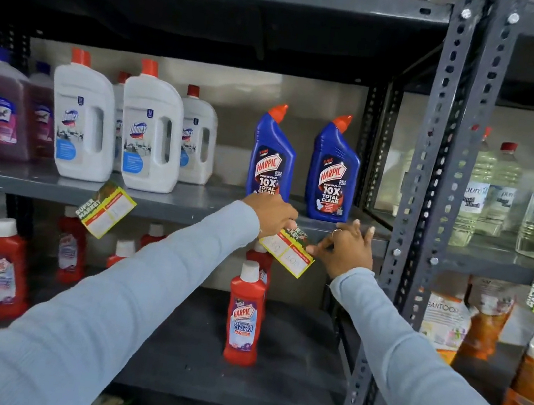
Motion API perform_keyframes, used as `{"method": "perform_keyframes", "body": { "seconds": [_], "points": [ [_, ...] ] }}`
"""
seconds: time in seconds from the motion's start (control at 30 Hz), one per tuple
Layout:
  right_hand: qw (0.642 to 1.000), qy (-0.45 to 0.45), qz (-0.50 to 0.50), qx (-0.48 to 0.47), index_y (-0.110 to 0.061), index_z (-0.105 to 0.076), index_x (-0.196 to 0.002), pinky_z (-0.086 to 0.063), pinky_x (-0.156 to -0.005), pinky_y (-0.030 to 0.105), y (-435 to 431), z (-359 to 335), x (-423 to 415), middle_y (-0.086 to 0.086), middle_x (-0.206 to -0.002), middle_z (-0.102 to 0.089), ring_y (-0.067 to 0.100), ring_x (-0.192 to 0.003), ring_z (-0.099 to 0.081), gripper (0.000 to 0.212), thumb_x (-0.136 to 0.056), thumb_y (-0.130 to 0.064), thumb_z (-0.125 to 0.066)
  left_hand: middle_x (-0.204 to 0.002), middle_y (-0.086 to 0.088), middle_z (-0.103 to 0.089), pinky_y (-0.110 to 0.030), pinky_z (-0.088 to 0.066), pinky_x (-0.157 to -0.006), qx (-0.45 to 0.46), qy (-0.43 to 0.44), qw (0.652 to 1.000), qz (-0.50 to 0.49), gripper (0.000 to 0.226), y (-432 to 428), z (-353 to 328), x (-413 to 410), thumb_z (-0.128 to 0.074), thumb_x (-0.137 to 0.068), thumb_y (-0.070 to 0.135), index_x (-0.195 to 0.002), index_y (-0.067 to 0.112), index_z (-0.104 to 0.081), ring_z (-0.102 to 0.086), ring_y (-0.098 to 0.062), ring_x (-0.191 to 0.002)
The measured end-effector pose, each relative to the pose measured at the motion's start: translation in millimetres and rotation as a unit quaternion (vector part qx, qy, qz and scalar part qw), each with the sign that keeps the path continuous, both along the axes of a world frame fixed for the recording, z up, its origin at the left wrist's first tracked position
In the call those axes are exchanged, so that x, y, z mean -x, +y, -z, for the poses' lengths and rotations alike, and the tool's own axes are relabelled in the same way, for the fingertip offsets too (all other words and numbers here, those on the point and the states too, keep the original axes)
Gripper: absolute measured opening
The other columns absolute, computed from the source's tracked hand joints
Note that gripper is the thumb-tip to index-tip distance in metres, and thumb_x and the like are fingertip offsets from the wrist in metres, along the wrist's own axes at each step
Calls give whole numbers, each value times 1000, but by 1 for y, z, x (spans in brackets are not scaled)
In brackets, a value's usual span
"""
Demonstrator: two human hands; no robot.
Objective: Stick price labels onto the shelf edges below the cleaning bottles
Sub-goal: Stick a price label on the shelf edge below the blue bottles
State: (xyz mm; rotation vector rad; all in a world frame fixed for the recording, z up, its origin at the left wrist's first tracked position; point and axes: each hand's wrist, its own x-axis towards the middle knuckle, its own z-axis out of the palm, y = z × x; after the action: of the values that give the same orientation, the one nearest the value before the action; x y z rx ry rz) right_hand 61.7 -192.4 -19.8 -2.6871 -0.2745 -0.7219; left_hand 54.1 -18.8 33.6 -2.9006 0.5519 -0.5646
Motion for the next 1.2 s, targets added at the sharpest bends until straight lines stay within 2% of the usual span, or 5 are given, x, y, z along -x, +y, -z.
{"method": "perform_keyframes", "body": {
  "seconds": [0.23, 0.37, 0.5, 0.8, 1.2],
  "points": [
    [994, 13, -74, -83, -8, -75, -89, -7, -122, 45, -10, -11, 5, 14, -113, -68, 36, -131, -40, 22, -83, -29, -70, -100, -2, -64, -34, -41, -71, 82, -43, 995, 22, 21, 15, 25, 3, -43, -92, 44, -83, 26, -49, -56, -23, -96],
    [997, 0, -74, -6, -14, -76, -93, -3, -121, 41, -18, 2, 9, 9, -144, -47, 31, -145, -23, 20, -81, -29, -71, -133, -2, -52, -43, -41, -95, 99, -82, 991, 38, 28, 22, 58, 2, -47, -91, 44, -101, 24, -64, -44, -25, -124],
    [990, -57, -27, 122, -20, -75, -99, -4, -123, 41, -15, 19, 10, 3, -154, -33, 25, -147, -17, 30, -82, -43, -66, -146, -7, -41, -42, -9, -115, 82, -178, 980, 36, 32, 12, 88, -4, -52, -89, 44, -101, 22, -71, -27, -29, -138],
    [991, 80, -79, -74, -18, -71, -69, -54, -84, 38, -24, -32, 8, 3, -97, -74, 23, -94, -67, 26, -73, -44, -76, -119, -1, -60, -35, -41, -93, 233, -90, 964, 86, 33, 26, 55, -13, -58, -85, 43, -98, 15, -69, -49, -17, -113],
    [997, 54, 25, -55, -11, -67, -100, -56, -87, 43, -17, -43, 0, 3, -100, -72, 24, -96, -66, 56, -66, -55, -77, -102, 4, -60, -29, -43, -72, 176, -130, 975, 24, 30, 12, 41, -16, -57, -84, 46, -94, 18, -66, -53, -14, -101]
  ]
}}
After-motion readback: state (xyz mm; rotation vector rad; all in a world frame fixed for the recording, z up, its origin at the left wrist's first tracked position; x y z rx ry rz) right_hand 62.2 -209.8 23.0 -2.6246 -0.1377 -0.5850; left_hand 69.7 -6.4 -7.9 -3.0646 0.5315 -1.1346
